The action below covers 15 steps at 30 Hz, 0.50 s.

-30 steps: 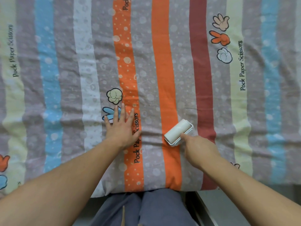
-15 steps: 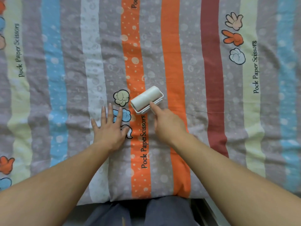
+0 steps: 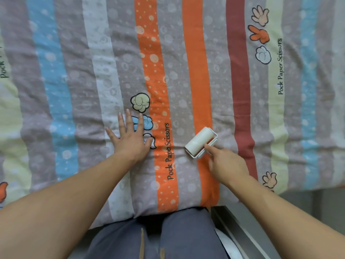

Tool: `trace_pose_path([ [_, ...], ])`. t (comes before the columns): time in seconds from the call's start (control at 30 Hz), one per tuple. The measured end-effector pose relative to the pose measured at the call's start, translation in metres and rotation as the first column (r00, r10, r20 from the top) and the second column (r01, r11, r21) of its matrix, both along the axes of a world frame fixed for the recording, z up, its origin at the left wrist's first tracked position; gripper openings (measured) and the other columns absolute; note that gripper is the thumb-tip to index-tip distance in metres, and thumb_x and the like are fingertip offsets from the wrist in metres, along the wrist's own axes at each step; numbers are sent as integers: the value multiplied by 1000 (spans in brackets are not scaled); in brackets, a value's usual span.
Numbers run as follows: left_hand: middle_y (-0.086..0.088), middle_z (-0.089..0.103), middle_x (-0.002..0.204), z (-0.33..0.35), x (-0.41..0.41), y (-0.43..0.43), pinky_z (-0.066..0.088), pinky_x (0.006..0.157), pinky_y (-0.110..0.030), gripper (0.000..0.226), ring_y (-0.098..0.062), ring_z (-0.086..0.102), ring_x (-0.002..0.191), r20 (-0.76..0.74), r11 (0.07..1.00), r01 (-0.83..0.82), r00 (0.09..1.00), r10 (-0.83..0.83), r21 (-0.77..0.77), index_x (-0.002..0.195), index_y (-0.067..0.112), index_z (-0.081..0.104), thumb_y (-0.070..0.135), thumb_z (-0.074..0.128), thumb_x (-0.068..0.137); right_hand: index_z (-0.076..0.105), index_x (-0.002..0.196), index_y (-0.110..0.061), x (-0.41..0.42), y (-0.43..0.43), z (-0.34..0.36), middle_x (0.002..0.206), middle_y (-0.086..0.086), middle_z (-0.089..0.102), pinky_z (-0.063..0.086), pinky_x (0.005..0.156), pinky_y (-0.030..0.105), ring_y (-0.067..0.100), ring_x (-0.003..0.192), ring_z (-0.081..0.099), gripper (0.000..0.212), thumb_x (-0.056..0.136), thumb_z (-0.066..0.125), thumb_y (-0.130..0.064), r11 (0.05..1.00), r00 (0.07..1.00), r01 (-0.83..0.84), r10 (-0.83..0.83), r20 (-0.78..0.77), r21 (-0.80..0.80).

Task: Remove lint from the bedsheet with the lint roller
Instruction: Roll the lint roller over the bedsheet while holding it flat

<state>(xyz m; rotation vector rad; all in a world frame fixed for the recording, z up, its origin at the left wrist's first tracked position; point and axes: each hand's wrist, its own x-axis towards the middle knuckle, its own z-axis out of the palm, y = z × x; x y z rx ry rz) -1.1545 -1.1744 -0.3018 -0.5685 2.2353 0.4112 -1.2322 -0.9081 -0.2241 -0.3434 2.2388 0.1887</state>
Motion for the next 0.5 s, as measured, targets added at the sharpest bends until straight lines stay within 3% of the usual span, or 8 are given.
trace_pose_path([
  [0.13, -6, -36, 162, 6, 5, -8, -4, 117, -71, 80, -29, -36, 148, -44, 999, 32, 999, -31, 26, 160, 32, -13, 57, 35, 102, 40, 141, -44, -1, 2, 23, 125, 2, 62, 47, 79, 35, 24, 109, 60, 48, 94, 39, -32, 995, 1000, 9, -12, 26, 95],
  [0.23, -6, -28, 166, 8, 15, -21, 2, 123, -60, 82, -26, -28, 151, -88, 999, 54, 995, -53, 8, 162, 28, -6, 54, 41, 101, 44, 138, -44, -4, -22, 48, 122, 2, 64, 48, 77, 35, 26, 105, 62, 47, 93, 40, -31, 995, 1000, 9, -8, -14, 96],
  [0.33, -7, -26, 166, 12, 26, -37, 3, 125, -53, 85, -27, -24, 153, -116, 1000, 18, 993, -19, -8, 162, 26, -5, 54, 45, 99, 46, 134, -44, -5, -71, 59, 116, 4, 66, 47, 73, 37, 30, 102, 62, 45, 92, 41, -31, 999, 997, -29, 27, -74, -32],
  [0.5, -6, -33, 163, 18, 43, -76, 5, 119, -66, 95, -31, -27, 151, -1, 993, -91, 996, 91, -75, 160, 28, -11, 63, 48, 95, 36, 145, -42, -16, -180, 18, 117, 10, 63, 44, 71, 37, 35, 103, 58, 50, 97, 39, -28, 965, 999, 0, -14, -51, -264],
])
